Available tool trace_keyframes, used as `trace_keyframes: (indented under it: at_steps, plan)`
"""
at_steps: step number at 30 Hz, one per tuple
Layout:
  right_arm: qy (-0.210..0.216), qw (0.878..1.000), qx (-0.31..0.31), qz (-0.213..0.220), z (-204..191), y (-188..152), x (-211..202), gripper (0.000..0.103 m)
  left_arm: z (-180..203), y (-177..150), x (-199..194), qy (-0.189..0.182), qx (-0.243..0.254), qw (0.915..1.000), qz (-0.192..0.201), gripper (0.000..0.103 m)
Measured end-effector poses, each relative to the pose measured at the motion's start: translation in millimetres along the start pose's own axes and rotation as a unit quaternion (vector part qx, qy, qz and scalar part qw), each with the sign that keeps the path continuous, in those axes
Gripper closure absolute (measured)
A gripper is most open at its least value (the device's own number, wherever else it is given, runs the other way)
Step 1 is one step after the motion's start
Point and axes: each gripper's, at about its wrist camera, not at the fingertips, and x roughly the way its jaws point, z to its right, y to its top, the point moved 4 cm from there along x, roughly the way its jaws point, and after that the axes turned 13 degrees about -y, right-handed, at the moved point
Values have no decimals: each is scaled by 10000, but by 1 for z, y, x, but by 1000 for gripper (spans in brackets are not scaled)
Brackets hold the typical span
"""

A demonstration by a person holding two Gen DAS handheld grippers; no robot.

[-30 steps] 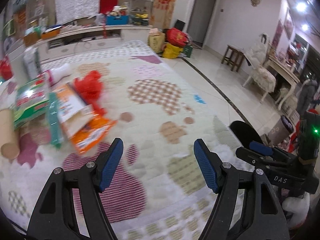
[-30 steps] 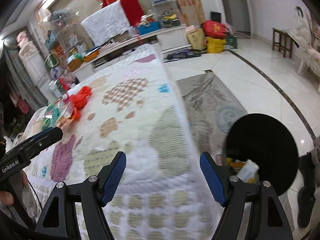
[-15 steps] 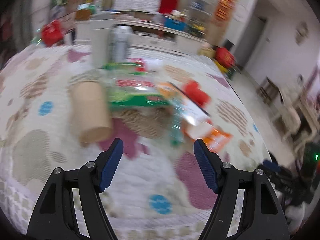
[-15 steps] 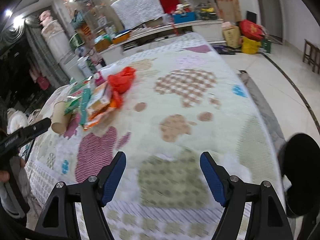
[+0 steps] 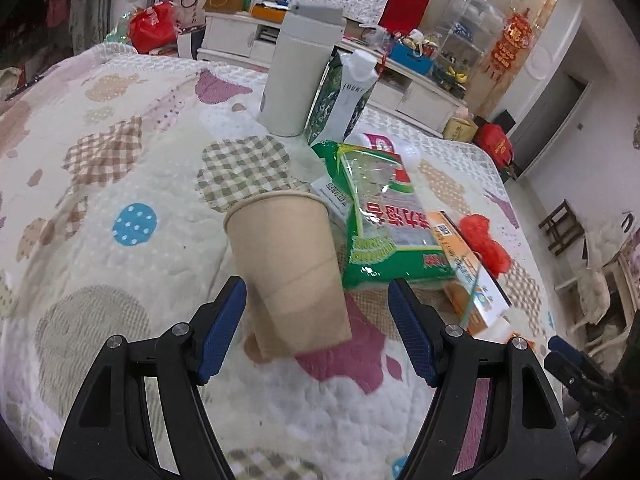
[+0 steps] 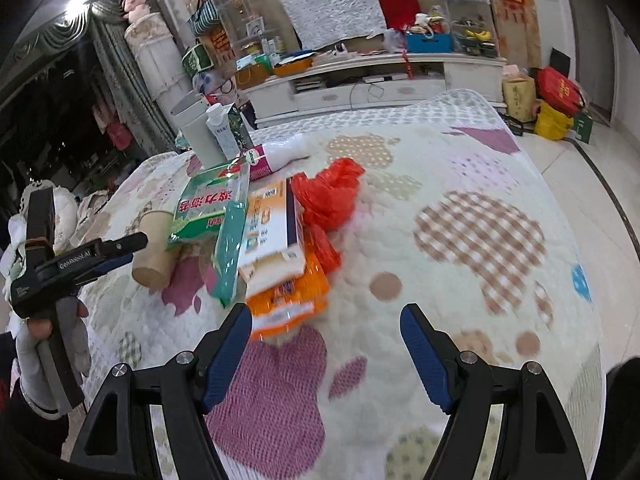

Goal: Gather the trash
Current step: 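Grasp the tan paper cup with the left tool while the right tool grasps the orange medicine box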

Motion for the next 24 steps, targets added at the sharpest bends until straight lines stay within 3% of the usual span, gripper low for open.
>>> trace_keyframes:
  at_steps: [6,8,9,21,22,24]
  plan:
    - [12,9994,-321,-103,-22,23,29,29,-16,3,20,50,-220,9995,-200,31]
    - [22,9991,-407,-141,-30,28,37,29,-20,0,21,28,-261,9993,-259,42]
    - [35,9989,-451,-147,-34,30,40,29,-21,0,20,-4,-229,9994,-248,42]
    - [-215,9928,-1124,-358,-74,48,83,32,-24,-11,-30,-96,-5,9999,-76,43]
    - [-278,9920,-1166,-402,-76,47,87,34,-25,-11,-34,-104,-28,9999,-59,43]
    - [-298,9912,-1213,-442,-78,46,92,49,-26,-12,-42,-136,-51,9999,-6,43]
